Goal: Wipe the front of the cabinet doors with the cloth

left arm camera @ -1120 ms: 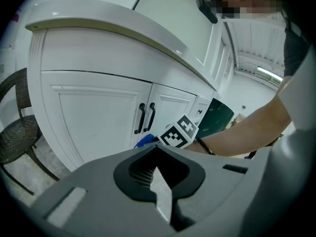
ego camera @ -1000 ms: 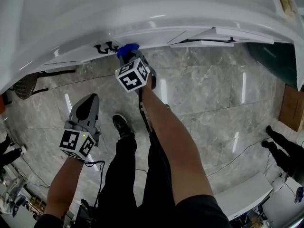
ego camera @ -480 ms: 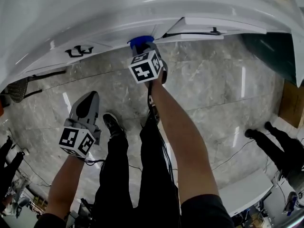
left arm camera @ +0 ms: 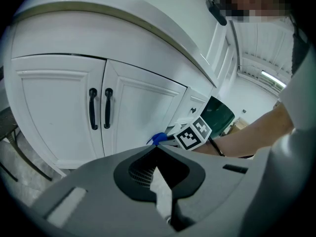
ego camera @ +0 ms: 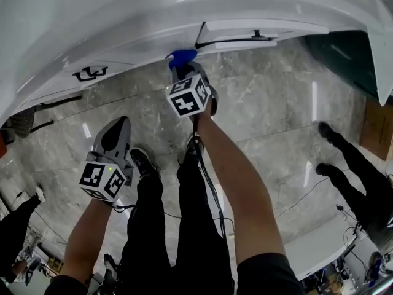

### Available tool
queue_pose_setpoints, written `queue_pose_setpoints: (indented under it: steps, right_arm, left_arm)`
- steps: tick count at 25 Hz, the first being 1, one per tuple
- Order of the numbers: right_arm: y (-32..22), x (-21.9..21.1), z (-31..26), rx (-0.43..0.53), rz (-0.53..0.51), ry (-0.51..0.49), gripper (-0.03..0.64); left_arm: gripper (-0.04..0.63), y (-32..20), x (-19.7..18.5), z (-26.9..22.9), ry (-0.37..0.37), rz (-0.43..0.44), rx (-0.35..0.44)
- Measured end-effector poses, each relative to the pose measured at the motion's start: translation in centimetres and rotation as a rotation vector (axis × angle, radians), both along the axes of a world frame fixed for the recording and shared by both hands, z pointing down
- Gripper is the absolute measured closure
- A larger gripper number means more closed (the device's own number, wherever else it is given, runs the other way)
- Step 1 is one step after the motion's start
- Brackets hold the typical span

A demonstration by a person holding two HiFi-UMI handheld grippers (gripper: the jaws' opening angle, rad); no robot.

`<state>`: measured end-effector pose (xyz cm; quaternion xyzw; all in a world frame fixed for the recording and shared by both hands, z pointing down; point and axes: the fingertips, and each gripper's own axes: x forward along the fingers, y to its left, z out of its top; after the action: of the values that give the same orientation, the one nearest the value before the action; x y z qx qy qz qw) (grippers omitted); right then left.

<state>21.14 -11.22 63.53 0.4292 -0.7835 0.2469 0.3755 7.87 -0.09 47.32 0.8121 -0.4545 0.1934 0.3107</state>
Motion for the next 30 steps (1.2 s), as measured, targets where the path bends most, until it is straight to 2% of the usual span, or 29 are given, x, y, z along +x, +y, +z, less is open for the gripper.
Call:
queue_pose_setpoints:
  steps: [5, 13, 18, 23, 26, 30]
  right_arm:
    - [0.4, -4.9, 0.5, 0.000, -0.070, -0.005, 0.558]
    - [1.0, -16.5, 2.4, -0.014, -0.166, -0.048, 0.558]
    - [1.3, -22.2, 4.2, -0.020, -0.232, -0.065, 0.558]
    - [0.3, -21.1, 5.5, -0.020, -0.205, -0.044, 0.558]
    - [-0.2, -17.9, 6.0, -0.023, -0.164, -0.012, 0.558]
    - [-1.5, -12.2, 6.0, -0.027, -0.133, 0.037, 0.558]
  left_arm:
    - [0.597, -0.6, -1.2, -0.8, 0.019, -0.001, 0.017]
    - [0.597, 0.9, -5.9, -0.1, 0.036, 0.019, 0.013]
    - [0.597, 2.4, -9.2, 1.5, 0.014, 0.016, -0.014]
    - [0.597, 2.9, -11.2, 3.1, -0.004, -0.004, -0.033]
    - [0.597, 2.6, -10.8, 3.0, -0.005, -0.021, -0.036]
    - [0.597, 1.4, -8.3, 2.1, 0.009, -0.007, -0.013]
